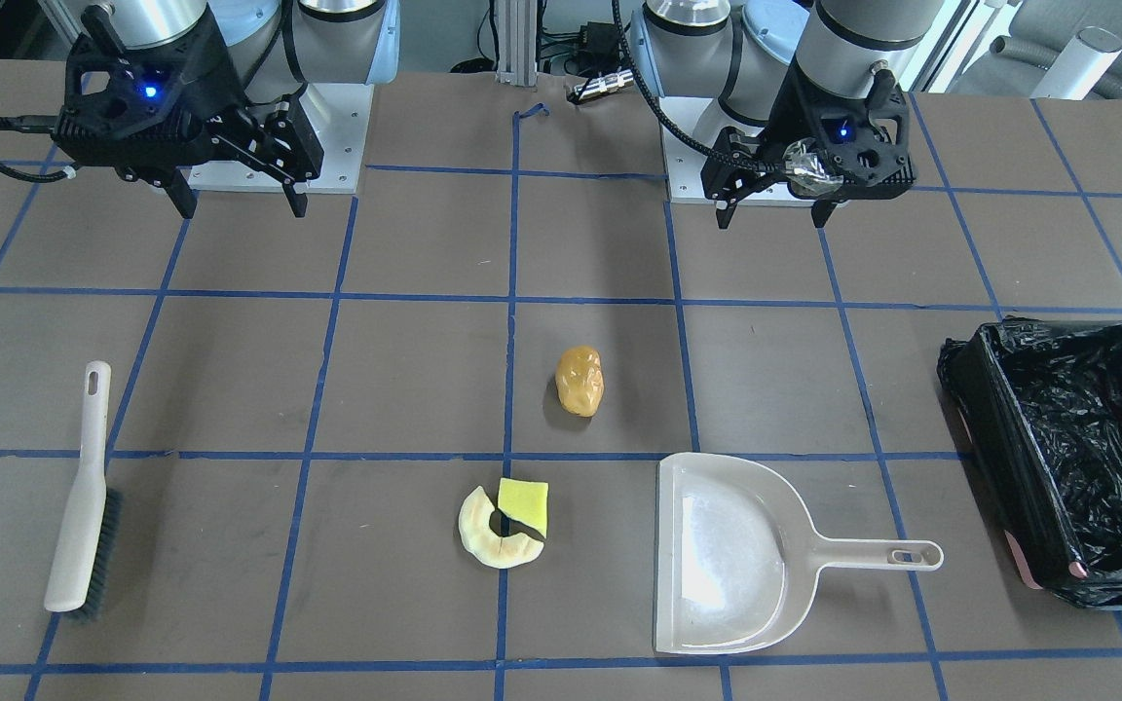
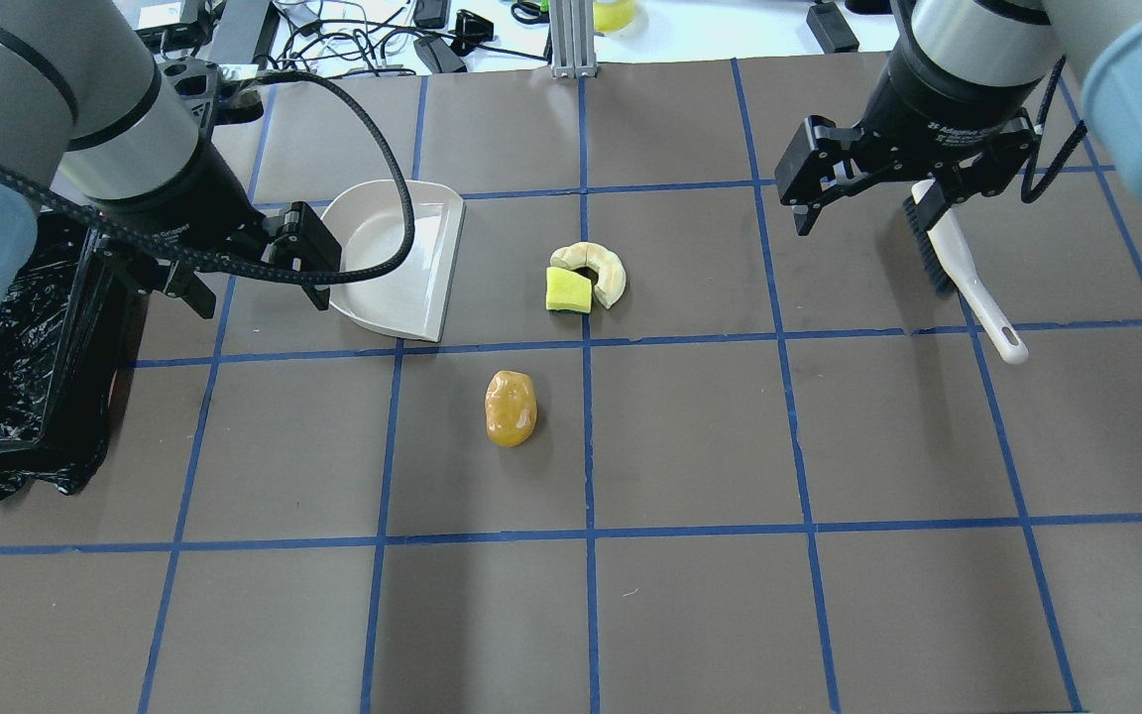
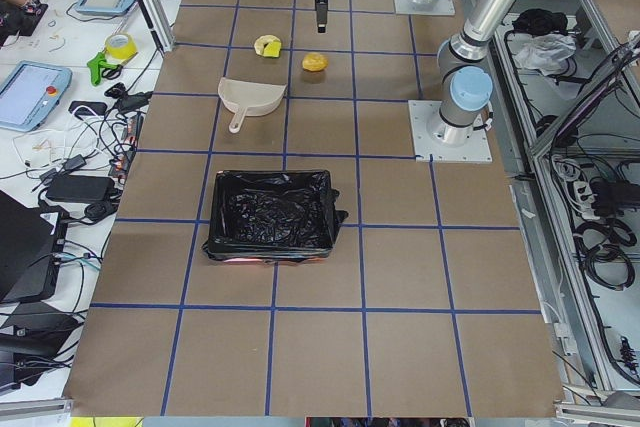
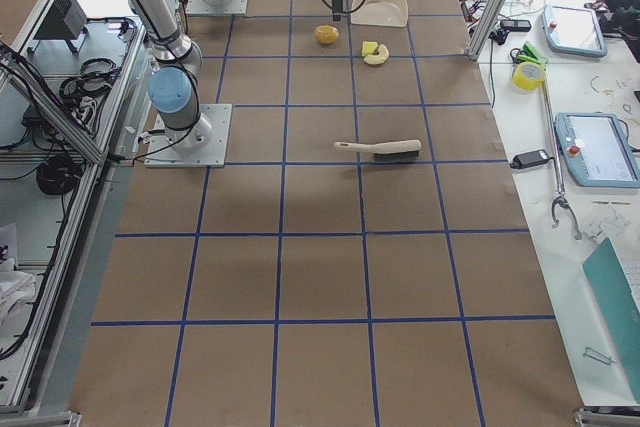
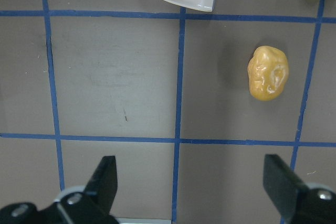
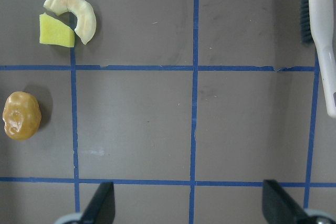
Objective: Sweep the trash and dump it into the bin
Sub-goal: 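Lower the right gripper onto the white brush handle and grasp it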
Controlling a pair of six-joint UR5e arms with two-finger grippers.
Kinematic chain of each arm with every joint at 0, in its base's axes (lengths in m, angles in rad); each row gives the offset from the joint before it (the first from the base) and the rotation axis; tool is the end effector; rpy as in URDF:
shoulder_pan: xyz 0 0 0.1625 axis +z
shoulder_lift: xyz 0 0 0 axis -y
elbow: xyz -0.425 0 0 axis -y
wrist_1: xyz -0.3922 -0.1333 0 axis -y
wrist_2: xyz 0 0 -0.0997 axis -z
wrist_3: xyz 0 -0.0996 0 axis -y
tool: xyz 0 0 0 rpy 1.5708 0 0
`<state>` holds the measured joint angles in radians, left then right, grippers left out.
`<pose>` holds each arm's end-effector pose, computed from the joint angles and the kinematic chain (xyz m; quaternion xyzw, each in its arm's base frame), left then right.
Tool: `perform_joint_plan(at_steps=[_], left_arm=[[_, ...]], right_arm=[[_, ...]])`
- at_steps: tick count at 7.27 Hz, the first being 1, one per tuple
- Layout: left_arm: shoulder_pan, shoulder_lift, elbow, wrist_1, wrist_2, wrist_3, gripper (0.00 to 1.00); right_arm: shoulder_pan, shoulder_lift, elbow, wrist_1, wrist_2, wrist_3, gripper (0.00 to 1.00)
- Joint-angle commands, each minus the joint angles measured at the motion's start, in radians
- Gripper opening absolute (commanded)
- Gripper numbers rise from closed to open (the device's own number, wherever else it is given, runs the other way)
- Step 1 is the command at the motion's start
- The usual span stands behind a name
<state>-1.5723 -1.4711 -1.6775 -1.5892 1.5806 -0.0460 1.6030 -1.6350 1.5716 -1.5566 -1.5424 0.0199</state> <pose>-0.1330 -0.4468 0.4805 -0.0222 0.9997 0.0126 0.0052 0.1511 -0.4640 0.5169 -0.0065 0.9996 -0.0242 0.0148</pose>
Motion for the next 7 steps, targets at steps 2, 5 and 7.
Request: perform_joint_plan(at_steps=[2, 5, 7], left_arm=[[0.000, -0.002, -0.001, -0.002, 0.002, 0.000, 1.00], [0.001, -0.009, -0.010, 0.014, 0.010, 0.012, 1.00], [0.003, -0.012, -0.008, 0.032, 0.009, 0.012, 1.00]], right_arm=[[0.001, 0.006, -0.001, -0.003, 0.001, 0.000, 1.00], [-0.090, 0.096, 0.002, -0.016, -0.015, -0.111, 1.00], [-0.262, 0.209, 0.028, -0.052, -0.074, -0.340, 0.99]])
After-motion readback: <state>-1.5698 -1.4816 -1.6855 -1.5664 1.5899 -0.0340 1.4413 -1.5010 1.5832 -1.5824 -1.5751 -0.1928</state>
